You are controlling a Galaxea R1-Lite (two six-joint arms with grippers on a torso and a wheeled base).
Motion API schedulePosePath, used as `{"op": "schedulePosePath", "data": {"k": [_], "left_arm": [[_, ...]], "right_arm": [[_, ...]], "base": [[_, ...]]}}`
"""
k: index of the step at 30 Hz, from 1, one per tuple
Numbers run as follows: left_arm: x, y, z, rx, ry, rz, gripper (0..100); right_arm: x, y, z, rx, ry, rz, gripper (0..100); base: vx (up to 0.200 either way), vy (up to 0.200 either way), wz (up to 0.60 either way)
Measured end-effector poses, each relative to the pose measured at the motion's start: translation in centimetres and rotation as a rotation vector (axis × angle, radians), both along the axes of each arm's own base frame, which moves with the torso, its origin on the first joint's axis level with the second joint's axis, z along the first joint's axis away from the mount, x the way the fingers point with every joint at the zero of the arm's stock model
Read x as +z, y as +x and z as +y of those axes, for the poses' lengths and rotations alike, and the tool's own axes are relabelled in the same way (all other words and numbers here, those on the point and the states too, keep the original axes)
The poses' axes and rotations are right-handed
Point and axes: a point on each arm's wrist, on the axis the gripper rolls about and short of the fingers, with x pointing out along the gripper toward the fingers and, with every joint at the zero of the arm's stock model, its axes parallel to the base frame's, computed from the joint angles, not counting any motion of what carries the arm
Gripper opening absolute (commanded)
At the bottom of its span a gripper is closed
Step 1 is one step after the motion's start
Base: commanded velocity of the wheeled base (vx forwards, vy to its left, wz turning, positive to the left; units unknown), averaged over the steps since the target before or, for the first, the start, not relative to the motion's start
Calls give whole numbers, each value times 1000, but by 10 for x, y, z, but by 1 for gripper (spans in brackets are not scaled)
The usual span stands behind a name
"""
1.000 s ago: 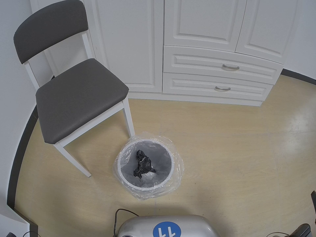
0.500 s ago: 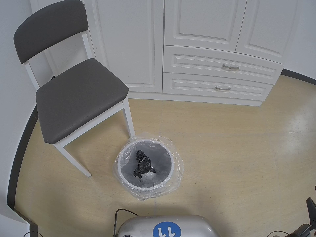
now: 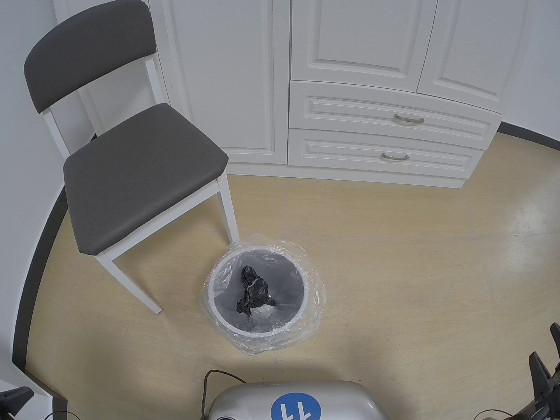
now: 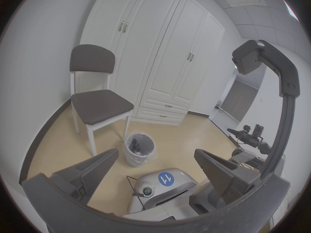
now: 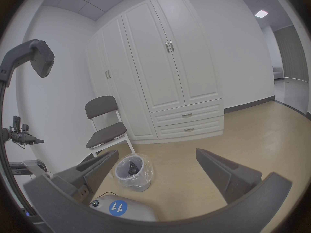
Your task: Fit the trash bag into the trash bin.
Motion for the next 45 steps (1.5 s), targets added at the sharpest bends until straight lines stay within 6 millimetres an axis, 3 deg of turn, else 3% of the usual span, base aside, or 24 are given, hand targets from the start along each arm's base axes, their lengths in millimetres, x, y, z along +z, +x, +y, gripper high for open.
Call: {"op": "schedulePosePath", "data": {"k": [6, 12, 18, 27, 39, 45], "left_arm": [[-22, 13, 4, 88, 18, 15, 100], [-35, 34, 7, 231, 32, -64, 100], [-53, 44, 8, 275, 48, -24, 100], [-64, 51, 12, 463, 132, -23, 100], [-72, 57, 15, 590, 183, -46, 100], [-72, 59, 17, 676, 203, -80, 100]], "right_arm": [[-16, 6, 1, 30, -8, 55, 100], [-19, 7, 1, 41, -9, 64, 100], [-20, 7, 1, 46, -12, 64, 100], [-20, 7, 0, 6, -63, 54, 100], [-21, 8, -7, -323, -110, 70, 100], [-24, 8, -6, -306, -157, 92, 100]], "base": [[0, 0, 0], [0, 0, 0], [0, 0, 0], [0, 0, 0], [0, 0, 0], [0, 0, 0]]}}
